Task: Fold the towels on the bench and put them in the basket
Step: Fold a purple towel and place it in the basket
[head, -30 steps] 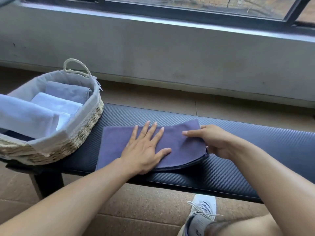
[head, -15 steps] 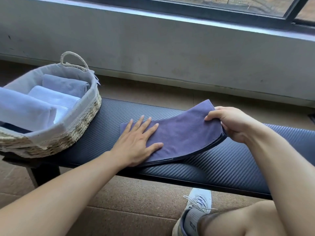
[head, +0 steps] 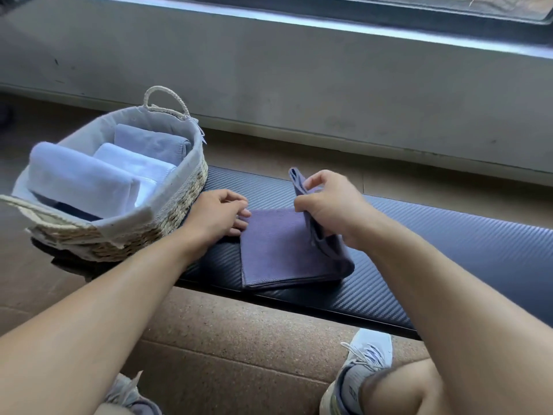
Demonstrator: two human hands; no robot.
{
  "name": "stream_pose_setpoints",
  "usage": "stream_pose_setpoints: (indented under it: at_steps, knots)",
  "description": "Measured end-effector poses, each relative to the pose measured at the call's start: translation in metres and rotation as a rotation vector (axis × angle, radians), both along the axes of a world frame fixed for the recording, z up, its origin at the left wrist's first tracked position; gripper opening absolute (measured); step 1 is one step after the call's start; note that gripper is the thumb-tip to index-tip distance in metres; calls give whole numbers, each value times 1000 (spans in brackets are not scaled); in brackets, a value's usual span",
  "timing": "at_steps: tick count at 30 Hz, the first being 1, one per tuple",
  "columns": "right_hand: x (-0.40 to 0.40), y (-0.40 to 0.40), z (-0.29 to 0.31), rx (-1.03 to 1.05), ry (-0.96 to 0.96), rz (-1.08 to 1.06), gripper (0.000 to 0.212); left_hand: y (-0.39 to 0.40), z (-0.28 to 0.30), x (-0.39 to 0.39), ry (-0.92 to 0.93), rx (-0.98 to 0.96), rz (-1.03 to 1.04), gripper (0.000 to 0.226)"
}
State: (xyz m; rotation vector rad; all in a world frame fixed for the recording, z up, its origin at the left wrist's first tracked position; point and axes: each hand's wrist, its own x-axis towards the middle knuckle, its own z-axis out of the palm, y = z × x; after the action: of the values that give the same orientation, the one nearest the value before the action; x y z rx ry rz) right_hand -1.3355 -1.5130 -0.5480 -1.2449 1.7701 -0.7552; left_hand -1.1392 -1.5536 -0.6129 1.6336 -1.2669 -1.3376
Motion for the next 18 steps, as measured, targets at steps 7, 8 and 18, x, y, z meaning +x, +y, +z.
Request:
stream_pose_setpoints:
  at_steps: [7, 8, 18]
  knots:
    - [51, -2, -31, 54, 165, 196, 22, -5, -1, 13, 67, 83, -1, 9]
    - [55, -3, -33, 62, 188, 214, 22, -5, -2, 12, 62, 81, -8, 9]
    - [70, 2, -40, 101, 318, 317, 33, -6, -4, 12, 57, 62, -18, 12]
